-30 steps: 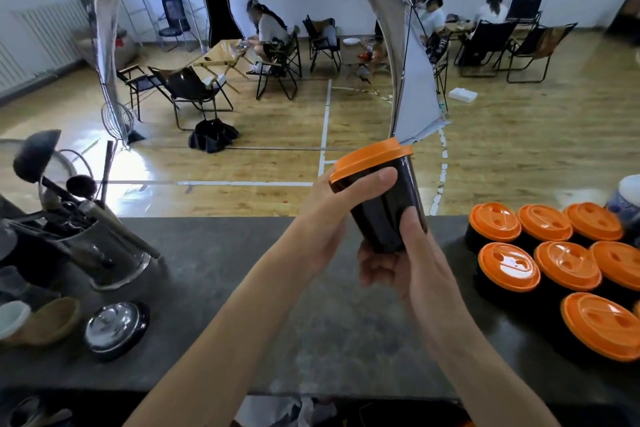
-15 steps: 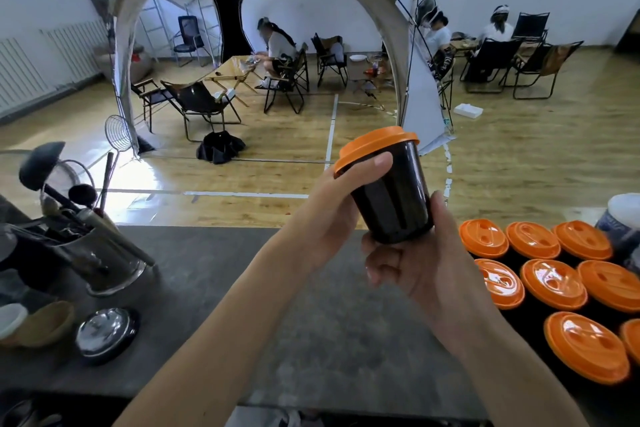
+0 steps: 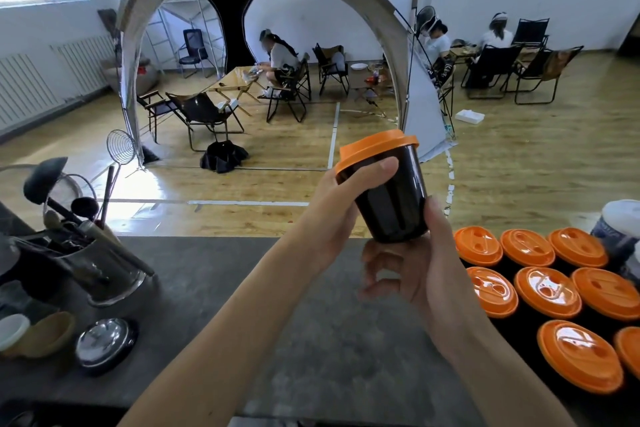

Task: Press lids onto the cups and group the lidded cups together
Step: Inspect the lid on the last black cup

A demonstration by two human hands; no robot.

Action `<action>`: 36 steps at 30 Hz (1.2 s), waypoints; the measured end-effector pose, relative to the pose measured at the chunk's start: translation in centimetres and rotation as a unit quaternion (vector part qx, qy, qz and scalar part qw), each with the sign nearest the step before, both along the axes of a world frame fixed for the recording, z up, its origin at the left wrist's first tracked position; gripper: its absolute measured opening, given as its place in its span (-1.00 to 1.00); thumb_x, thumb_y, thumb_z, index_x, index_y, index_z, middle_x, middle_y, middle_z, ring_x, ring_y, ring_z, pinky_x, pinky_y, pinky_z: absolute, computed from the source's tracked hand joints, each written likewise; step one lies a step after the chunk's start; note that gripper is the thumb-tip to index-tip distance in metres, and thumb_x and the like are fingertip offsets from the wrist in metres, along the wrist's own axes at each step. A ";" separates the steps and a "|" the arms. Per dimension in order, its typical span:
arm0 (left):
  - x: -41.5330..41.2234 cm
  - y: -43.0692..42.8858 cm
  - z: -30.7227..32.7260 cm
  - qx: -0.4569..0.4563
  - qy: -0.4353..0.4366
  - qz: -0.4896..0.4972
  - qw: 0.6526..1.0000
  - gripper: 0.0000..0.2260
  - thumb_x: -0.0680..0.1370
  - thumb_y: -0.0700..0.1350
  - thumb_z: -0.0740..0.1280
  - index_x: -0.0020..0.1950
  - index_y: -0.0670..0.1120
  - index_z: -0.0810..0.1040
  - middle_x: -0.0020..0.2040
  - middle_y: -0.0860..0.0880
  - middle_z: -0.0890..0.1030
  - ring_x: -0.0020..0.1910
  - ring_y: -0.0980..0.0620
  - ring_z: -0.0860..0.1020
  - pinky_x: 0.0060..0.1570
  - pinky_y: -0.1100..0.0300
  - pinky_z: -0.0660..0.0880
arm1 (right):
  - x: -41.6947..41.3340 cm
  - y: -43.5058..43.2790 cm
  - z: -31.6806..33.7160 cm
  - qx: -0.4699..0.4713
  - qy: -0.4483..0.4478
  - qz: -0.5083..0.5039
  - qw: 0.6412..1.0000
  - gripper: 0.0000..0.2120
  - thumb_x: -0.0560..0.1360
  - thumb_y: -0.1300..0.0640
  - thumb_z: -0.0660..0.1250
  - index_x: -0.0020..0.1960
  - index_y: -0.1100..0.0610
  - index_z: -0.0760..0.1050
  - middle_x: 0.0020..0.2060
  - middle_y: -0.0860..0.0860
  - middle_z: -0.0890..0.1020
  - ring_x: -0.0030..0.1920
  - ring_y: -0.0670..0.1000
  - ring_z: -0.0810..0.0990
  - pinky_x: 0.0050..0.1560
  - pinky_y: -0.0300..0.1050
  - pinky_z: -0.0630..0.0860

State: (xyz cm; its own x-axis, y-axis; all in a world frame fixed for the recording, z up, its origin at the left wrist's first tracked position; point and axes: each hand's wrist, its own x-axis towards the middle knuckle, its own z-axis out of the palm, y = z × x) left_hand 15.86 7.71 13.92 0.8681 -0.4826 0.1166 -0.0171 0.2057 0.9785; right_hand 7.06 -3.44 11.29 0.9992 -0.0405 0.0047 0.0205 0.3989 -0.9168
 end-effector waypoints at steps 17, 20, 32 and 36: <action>-0.4 1.5 0.8 0.022 -0.018 0.088 0.996 -0.42 0.29 0.26 0.51 0.20 -0.01 0.63 0.07 -0.05 0.74 0.12 0.00 0.69 0.19 0.01 0.58 | -0.2 1.9 0.9 -0.221 -0.080 -0.112 0.966 -0.45 0.42 -0.38 0.17 0.24 -0.03 0.37 -0.20 0.08 0.67 -0.25 0.07 0.69 -0.29 0.13 0.69; -0.2 2.1 1.2 0.015 -0.023 0.057 0.998 -0.47 0.34 0.18 0.53 0.23 -0.05 0.63 0.09 -0.07 0.73 0.14 -0.03 0.68 0.25 -0.02 0.57 | -0.1 2.2 1.1 -0.190 -0.073 -0.110 0.973 -0.48 0.47 -0.37 0.22 0.18 0.03 0.44 -0.31 0.11 0.65 -0.31 0.10 0.67 -0.30 0.14 0.68; -0.4 3.2 2.0 0.003 -0.024 0.046 0.999 -0.49 0.38 0.14 0.53 0.26 -0.07 0.62 0.10 -0.11 0.71 0.16 -0.10 0.67 0.20 -0.02 0.59 | -0.3 3.4 1.7 -0.156 -0.065 -0.083 0.982 -0.37 0.41 -0.39 0.32 0.26 0.04 0.43 -0.32 0.07 0.64 -0.31 0.08 0.65 -0.39 0.01 0.60; -0.6 3.8 2.2 -0.041 -0.010 -0.014 0.999 -0.49 0.42 0.11 0.47 0.28 -0.12 0.60 0.11 -0.13 0.67 0.18 -0.11 0.63 0.40 -0.15 0.48 | -0.4 3.3 2.5 -0.036 -0.008 0.030 0.999 -0.28 0.41 -0.45 0.21 0.29 0.09 0.50 -0.37 0.17 0.55 -0.38 0.08 0.55 -0.45 -0.07 0.50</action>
